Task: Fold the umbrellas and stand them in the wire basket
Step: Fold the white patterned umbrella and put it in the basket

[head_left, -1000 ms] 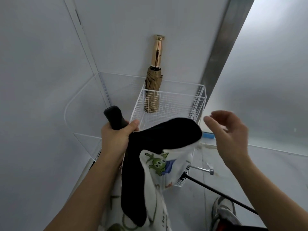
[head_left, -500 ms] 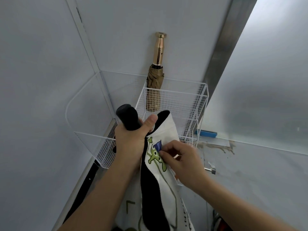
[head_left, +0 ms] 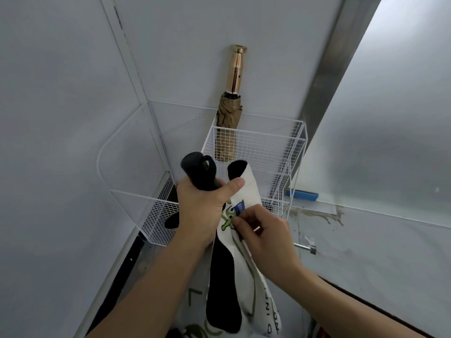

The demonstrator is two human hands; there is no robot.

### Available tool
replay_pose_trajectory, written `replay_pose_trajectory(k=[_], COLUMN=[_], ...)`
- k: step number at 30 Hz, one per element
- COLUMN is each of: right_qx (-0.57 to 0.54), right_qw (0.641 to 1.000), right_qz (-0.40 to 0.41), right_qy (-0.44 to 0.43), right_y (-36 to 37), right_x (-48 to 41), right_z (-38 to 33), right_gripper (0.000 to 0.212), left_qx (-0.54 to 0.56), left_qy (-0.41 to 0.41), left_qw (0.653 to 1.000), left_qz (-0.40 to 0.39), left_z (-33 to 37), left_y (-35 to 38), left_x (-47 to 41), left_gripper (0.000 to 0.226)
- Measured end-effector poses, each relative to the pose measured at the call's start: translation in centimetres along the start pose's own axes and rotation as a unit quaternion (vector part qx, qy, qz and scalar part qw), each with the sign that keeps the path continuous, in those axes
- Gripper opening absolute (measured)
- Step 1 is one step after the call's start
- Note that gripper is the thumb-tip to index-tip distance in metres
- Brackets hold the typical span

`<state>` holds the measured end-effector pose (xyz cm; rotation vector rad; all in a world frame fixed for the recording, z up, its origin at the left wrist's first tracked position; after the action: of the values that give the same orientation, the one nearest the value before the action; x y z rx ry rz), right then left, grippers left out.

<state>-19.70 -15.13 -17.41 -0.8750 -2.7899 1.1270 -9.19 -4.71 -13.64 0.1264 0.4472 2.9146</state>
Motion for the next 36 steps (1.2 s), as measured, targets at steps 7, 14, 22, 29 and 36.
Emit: replay_pose_trajectory(k=[7, 14, 22, 29, 36], right_qx=[-0.072, 0.256, 0.034, -0.184, 0.162], right_qw=[0.991, 0.928, 0.943, 0.955, 0.95], right_qz=[-0.078, -0.271, -0.215, 0.062, -0.263], right_qy=[0.086, 0.02, 0.251, 0.222, 0.046], right_y=[-0.1, -1.1, -8.1, -11.0, -2.3], right_x=[-0.8, 1.6, -3.6, -3.9, 0.5], right_z=[0.5, -2.0, 6.1, 5.2, 0.5], right_gripper=[0.008, 0.071, 0.014, 0.003, 0.065], left_qx=[-0.069, -0.087, -0.201, -0.034, 0.061], left_qy=[0.017, 0.044, -0.029, -0.148, -0.183], left_qw=[0.997, 0.986, 0.978, 0.985, 0.968], left_qz=[0.017, 0.136, -0.051, 0.085, 0.161], left_z=[-0.9, -1.1, -0.9, -2.1, -2.2], left_y=[-0.2, -3.3, -1.8, -3.4, -3.9], left_x=[-0.5, -2.2, -1.9, -2.4, -2.3], left_gripper=[0.021, 0.027, 0.026, 0.033, 0.028])
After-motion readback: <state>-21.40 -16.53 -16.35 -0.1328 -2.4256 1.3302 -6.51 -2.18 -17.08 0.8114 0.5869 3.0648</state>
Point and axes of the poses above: each hand's wrist, its own x-axis away from the middle knuckle, its own y-axis out of the palm, z = x × y, the point moved 6 cm from there along -x, towards the middle knuckle, and after that the axes turned 14 degrees about x, right-handed, at the moved point
